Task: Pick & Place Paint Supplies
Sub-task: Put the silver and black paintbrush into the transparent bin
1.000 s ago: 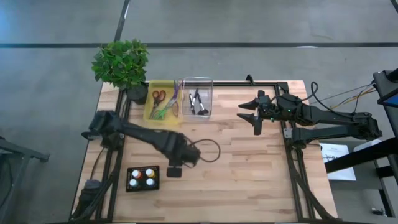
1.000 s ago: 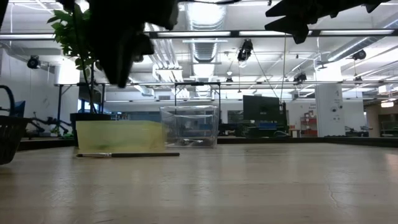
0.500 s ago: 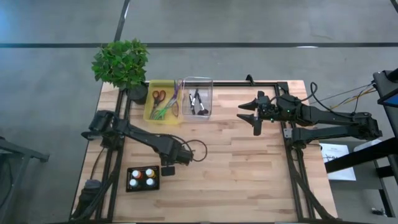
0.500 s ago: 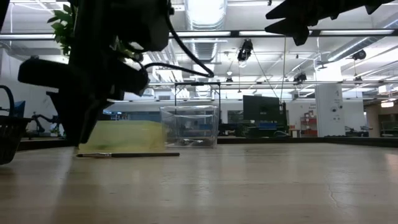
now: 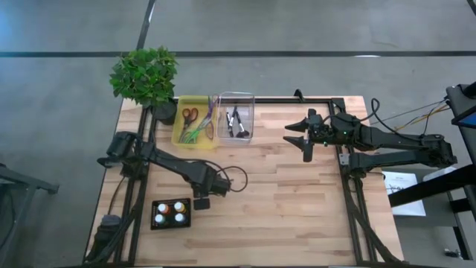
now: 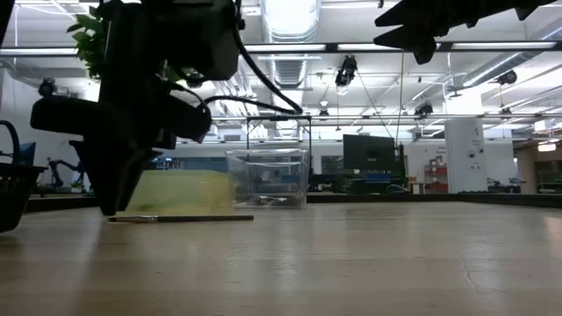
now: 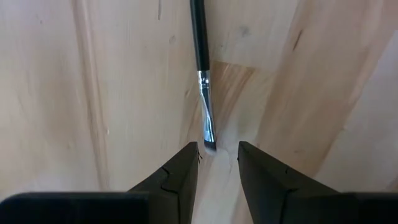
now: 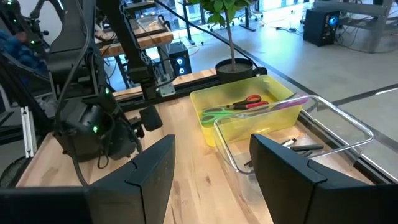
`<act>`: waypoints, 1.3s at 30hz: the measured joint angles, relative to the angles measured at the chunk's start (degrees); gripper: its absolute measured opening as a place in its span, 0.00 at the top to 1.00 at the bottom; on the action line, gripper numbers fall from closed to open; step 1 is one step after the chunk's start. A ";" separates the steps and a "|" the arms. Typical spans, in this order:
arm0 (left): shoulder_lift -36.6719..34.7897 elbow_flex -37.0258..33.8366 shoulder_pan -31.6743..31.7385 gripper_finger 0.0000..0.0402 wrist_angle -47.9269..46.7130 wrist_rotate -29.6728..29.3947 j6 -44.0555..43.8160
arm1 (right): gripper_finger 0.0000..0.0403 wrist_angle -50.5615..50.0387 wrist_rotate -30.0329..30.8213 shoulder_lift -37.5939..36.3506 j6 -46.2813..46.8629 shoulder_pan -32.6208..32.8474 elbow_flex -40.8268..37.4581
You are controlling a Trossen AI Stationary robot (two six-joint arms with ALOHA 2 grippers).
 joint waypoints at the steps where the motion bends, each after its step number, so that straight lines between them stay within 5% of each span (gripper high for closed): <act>1: 0.00 -0.36 0.03 0.70 0.12 0.02 0.00 | 0.49 0.00 0.00 0.02 0.00 0.00 0.00; 17: -0.22 -4.08 2.39 0.71 3.64 0.75 2.90 | 0.49 -0.02 0.00 0.00 -0.06 0.00 0.00; 25: -0.22 -4.28 3.10 0.97 4.87 2.30 3.06 | 0.49 -0.04 0.00 0.24 -0.11 0.00 0.00; 31: -0.38 -4.23 3.15 0.99 5.75 4.05 5.23 | 0.49 -0.02 0.00 0.24 -0.15 -0.01 0.00; 39: -4.80 -3.91 3.19 1.00 21.18 8.44 6.27 | 0.49 -0.04 0.00 0.24 -0.15 -0.02 0.00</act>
